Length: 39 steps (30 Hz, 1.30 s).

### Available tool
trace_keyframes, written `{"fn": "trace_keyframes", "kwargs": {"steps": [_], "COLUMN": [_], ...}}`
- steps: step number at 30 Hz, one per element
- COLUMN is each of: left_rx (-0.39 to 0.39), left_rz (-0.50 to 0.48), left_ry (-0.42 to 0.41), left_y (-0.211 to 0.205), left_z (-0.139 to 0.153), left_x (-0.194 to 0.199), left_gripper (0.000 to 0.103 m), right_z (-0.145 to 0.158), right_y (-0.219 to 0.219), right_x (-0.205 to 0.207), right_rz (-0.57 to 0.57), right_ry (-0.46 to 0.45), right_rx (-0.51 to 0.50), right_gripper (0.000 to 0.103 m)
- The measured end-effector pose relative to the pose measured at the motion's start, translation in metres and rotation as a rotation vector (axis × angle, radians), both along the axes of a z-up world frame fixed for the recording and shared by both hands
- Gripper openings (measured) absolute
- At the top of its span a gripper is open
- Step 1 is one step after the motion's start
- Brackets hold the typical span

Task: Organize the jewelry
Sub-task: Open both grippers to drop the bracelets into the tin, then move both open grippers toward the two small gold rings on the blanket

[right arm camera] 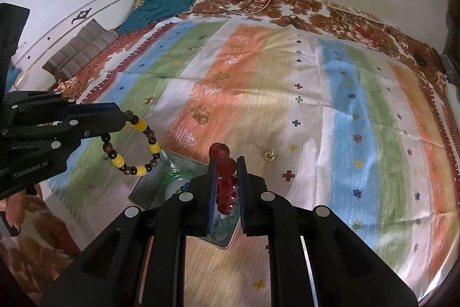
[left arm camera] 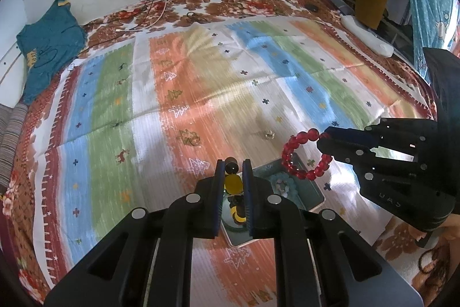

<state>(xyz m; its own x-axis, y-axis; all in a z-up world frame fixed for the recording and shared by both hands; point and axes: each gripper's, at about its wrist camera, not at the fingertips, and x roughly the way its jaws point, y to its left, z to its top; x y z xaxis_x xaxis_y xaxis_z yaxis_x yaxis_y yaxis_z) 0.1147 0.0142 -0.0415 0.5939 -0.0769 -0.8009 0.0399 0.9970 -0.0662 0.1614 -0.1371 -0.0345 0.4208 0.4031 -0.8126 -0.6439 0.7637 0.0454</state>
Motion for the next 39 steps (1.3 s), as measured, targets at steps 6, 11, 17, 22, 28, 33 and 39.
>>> {"fn": "trace_keyframes", "kwargs": {"steps": [6, 11, 17, 22, 28, 33, 39], "left_rx": [0.006, 0.031, 0.014, 0.011, -0.021, -0.032, -0.048], "left_rz": [0.018, 0.104, 0.128, 0.136, 0.191, 0.220, 0.219], "left_ry": [0.019, 0.028, 0.041, 0.042, 0.047, 0.066, 0.105], "left_y": [0.000, 0.017, 0.026, 0.025, 0.033, 0.035, 0.039], "left_z": [-0.005, -0.007, -0.010, -0.009, -0.012, -0.019, -0.029], "left_x": [0.000, 0.003, 0.006, 0.008, 0.022, 0.037, 0.058], "left_gripper": [0.013, 0.017, 0.030, 0.042, 0.048, 0.051, 0.056], "right_z": [-0.006, -0.007, -0.015, -0.018, -0.022, -0.030, -0.041], "right_y": [-0.002, -0.014, -0.016, -0.014, -0.012, -0.008, 0.001], "right_x": [-0.002, 0.010, 0.020, 0.024, 0.033, 0.044, 0.055], "right_rz": [-0.015, -0.085, -0.115, -0.119, -0.139, -0.158, -0.154], "right_ry": [0.013, 0.025, 0.048, 0.053, 0.069, 0.086, 0.107], "right_rx": [-0.025, -0.041, -0.063, -0.067, -0.067, -0.081, -0.115], "right_gripper": [0.015, 0.034, 0.043, 0.048, 0.055, 0.059, 0.064]}}
